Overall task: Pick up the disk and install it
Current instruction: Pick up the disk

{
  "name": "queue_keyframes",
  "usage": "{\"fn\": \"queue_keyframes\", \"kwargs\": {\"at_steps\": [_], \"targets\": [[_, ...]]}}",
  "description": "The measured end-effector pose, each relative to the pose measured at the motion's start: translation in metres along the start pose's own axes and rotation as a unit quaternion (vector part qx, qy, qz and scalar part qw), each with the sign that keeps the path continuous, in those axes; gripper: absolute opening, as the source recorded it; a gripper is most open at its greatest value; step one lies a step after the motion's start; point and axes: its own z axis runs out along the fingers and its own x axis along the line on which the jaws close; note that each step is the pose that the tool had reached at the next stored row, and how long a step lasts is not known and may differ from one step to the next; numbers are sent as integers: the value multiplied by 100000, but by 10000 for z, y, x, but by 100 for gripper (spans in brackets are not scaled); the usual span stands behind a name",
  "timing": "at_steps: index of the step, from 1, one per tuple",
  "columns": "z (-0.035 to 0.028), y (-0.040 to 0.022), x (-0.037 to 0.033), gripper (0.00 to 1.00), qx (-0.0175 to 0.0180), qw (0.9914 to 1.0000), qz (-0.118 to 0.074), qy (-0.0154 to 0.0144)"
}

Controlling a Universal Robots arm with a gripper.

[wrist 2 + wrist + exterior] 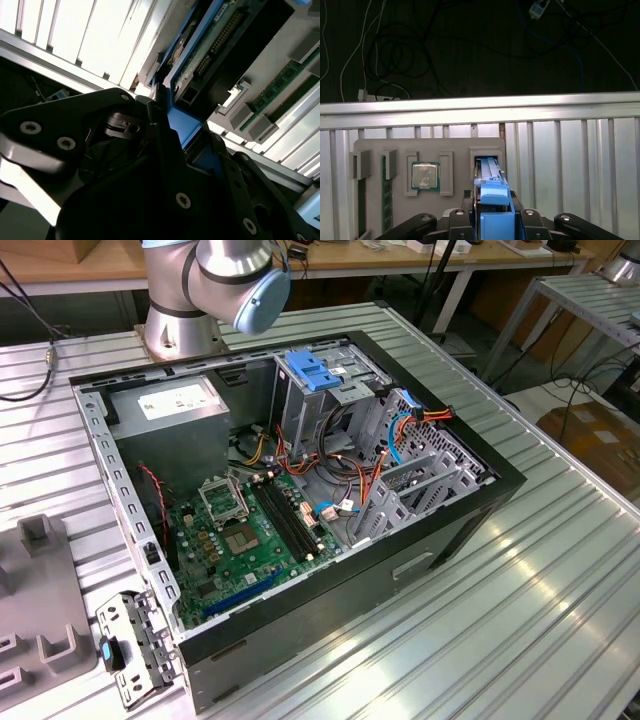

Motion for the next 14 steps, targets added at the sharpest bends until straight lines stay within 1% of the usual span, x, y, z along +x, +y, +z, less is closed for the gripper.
{"fn": "queue_keyframes", "kwargs": {"at_steps": [3,4,6,14], "targets": [[-32,0,0,37,5,100000,1,182],[-57,1,-1,37,8,100000,3,296],[-100,1,-1,37,17,99999,4,429],[-106,1,-1,37,18,99999,1,474]]}}
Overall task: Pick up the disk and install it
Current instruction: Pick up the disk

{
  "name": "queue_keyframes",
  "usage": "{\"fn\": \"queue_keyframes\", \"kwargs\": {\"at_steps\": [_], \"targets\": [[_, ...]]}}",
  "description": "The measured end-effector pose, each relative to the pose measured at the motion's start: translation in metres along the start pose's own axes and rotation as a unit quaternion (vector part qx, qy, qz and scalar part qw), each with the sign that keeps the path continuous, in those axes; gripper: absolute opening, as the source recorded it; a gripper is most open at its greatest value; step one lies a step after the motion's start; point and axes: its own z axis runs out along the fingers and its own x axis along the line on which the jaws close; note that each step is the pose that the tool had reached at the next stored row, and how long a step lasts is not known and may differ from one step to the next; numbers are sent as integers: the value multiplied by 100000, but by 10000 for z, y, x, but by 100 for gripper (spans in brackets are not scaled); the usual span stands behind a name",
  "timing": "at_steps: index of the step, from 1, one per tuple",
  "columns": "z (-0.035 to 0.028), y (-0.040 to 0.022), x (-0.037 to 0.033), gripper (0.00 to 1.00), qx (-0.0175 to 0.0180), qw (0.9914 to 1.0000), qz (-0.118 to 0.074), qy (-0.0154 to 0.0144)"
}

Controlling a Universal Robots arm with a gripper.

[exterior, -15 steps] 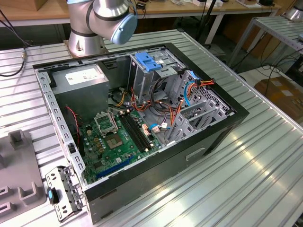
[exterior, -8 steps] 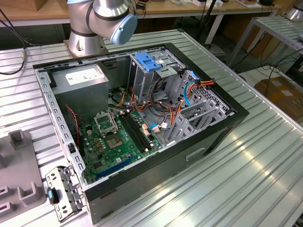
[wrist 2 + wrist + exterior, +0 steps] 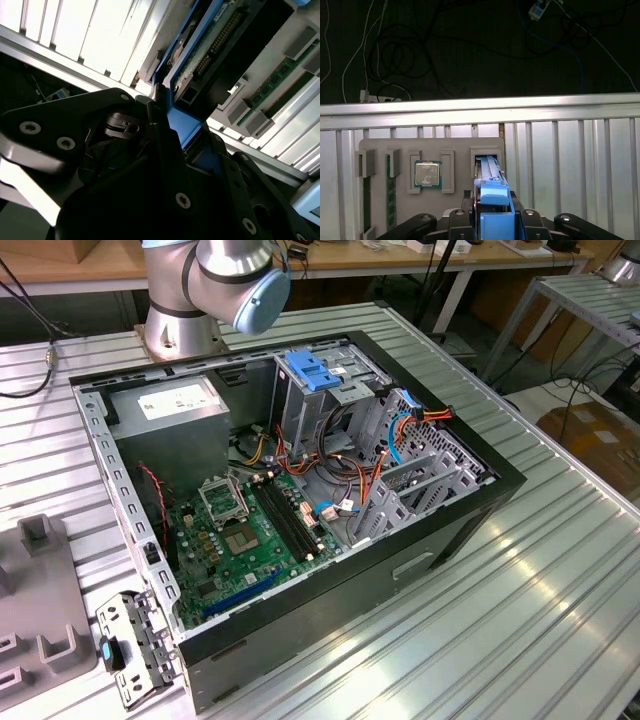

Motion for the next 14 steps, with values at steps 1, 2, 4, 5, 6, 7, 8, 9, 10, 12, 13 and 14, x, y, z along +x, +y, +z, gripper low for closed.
{"fn": "queue_keyframes", "kwargs": {"at_steps": [1,2,4,5,6,7,8,9,10,12,13,14], "targets": [[-3,0,0,37,-2,100000,4,0],[-11,0,0,37,-14,100000,3,7],[-21,0,0,37,-2,100000,4,2],[-31,1,0,37,-2,100000,3,1],[-39,0,0,37,-2,100000,3,1],[-55,0,0,37,3,100000,3,-1],[-68,1,0,37,-2,100000,4,0],[-77,1,0,37,-3,100000,1,-2],[-94,1,0,37,2,100000,4,-4],[-128,1,0,37,3,100000,0,4],[-144,1,0,37,4,100000,-4,7],[-164,1,0,37,-1,100000,0,16]]}}
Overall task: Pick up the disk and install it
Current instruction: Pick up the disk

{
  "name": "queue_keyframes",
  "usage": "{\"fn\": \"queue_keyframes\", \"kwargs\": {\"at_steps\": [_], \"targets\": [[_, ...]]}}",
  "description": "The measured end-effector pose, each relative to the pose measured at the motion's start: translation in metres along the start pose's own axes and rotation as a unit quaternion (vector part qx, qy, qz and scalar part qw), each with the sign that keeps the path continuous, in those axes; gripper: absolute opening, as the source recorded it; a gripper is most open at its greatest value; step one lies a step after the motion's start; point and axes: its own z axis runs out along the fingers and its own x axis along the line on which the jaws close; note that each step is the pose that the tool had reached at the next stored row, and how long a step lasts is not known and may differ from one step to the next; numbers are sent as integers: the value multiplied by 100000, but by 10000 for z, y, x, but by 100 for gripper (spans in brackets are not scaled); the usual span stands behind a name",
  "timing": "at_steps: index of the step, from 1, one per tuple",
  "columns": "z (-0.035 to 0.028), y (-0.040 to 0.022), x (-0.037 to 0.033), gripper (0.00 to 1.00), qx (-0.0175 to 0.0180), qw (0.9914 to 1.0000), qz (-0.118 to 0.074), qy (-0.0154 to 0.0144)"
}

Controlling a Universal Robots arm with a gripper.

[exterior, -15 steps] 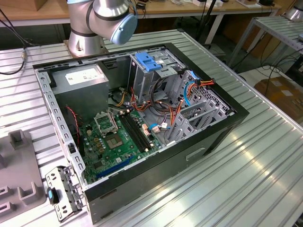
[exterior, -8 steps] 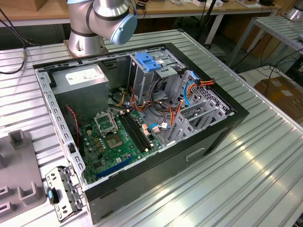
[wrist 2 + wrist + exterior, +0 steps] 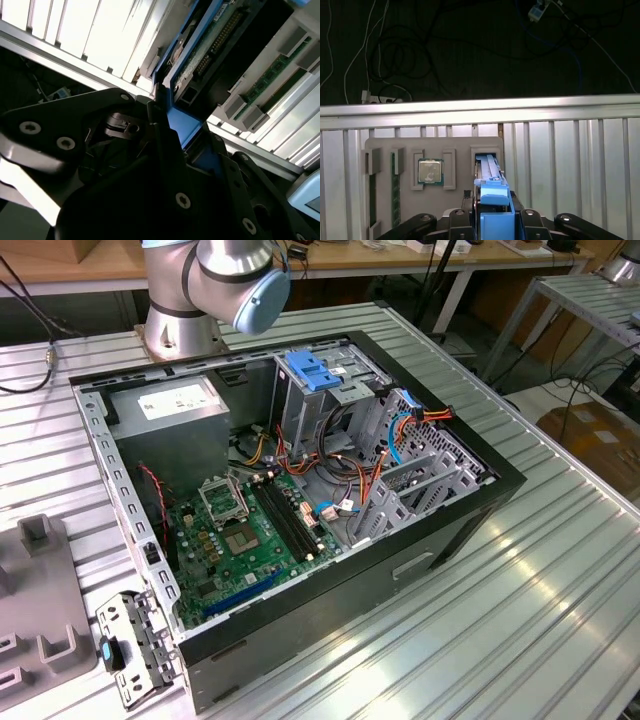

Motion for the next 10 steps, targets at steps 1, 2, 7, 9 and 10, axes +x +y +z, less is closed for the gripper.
{"fn": "queue_keyframes", "kwargs": {"at_steps": [1,2,7,9,10], "targets": [[-19,0,0,37,4,100000,1,8],[-39,0,0,37,2,100000,3,17],[-114,1,0,37,2,100000,4,56],[-136,1,0,37,4,100000,2,63],[-145,1,0,37,4,100000,4,68]]}}
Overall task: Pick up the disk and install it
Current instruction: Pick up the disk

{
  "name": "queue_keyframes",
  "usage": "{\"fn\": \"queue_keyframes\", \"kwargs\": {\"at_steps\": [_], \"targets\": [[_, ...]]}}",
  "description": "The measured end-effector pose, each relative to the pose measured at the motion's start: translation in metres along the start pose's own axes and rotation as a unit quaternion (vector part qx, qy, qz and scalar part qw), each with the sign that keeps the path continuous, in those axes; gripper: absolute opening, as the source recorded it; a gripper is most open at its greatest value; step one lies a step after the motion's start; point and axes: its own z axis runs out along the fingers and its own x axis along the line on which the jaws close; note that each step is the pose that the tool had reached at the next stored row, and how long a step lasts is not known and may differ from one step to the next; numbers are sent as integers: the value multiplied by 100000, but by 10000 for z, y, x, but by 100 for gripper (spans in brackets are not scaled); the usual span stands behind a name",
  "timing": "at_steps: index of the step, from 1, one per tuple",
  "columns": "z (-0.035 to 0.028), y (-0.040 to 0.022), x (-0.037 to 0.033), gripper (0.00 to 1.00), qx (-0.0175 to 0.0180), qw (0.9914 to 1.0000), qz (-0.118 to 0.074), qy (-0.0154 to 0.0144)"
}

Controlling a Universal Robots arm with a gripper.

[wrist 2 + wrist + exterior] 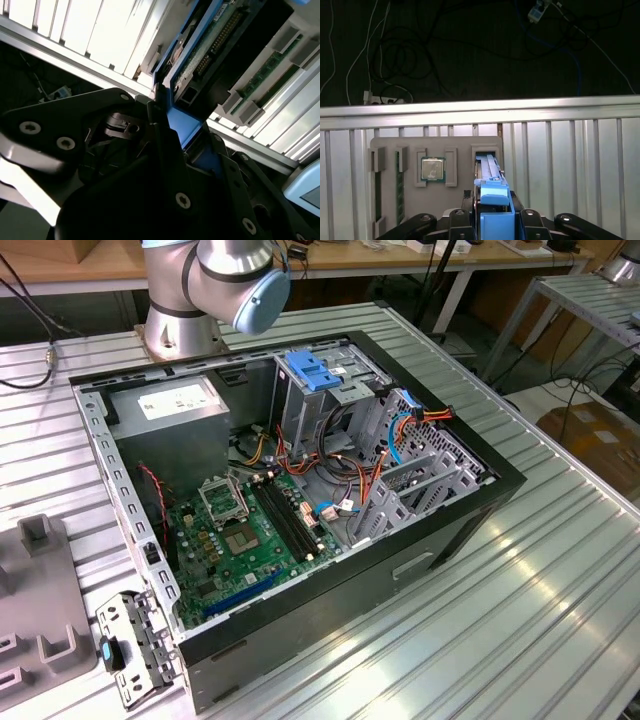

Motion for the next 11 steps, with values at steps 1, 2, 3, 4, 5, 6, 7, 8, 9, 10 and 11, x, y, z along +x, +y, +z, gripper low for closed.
{"fn": "queue_keyframes", "kwargs": {"at_steps": [1,2,3,4,5,6,7,8,9,10,11], "targets": [[-17,0,0,37,0,100000,-2,10],[-35,0,0,37,8,100000,-1,9],[-45,1,0,37,2,100000,1,14],[-57,1,0,37,10,100000,-1,9],[-73,1,0,37,2,100000,-1,14],[-85,1,0,37,7,100000,-2,12],[-91,1,0,37,10,100000,-1,6],[-99,1,0,37,1,100000,0,14],[-123,1,0,37,1,100000,-1,12],[-137,2,0,37,3,100000,1,13],[-143,1,0,37,6,100000,-2,11]]}}
